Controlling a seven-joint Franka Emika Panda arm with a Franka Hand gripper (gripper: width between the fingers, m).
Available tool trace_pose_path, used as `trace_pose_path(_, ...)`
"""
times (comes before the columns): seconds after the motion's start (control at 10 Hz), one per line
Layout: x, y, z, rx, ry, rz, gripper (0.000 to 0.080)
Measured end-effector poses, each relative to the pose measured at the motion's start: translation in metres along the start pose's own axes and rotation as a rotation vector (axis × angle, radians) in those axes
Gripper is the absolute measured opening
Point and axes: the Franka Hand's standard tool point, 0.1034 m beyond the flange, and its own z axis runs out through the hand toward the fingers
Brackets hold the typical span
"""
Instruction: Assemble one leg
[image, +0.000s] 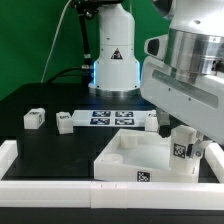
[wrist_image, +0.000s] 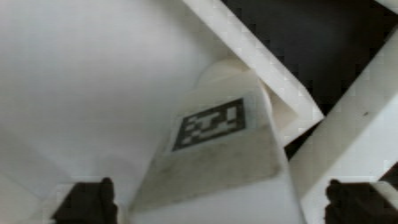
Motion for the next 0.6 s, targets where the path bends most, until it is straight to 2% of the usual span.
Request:
trace_pose_path(0.1,0.0000,0.0000,0.0000,0.000,0.000,0.000,0.0640)
trace_pose_path(0.6,0.0000,0.0000,0.0000,0.000,0.000,0.000,0.0649)
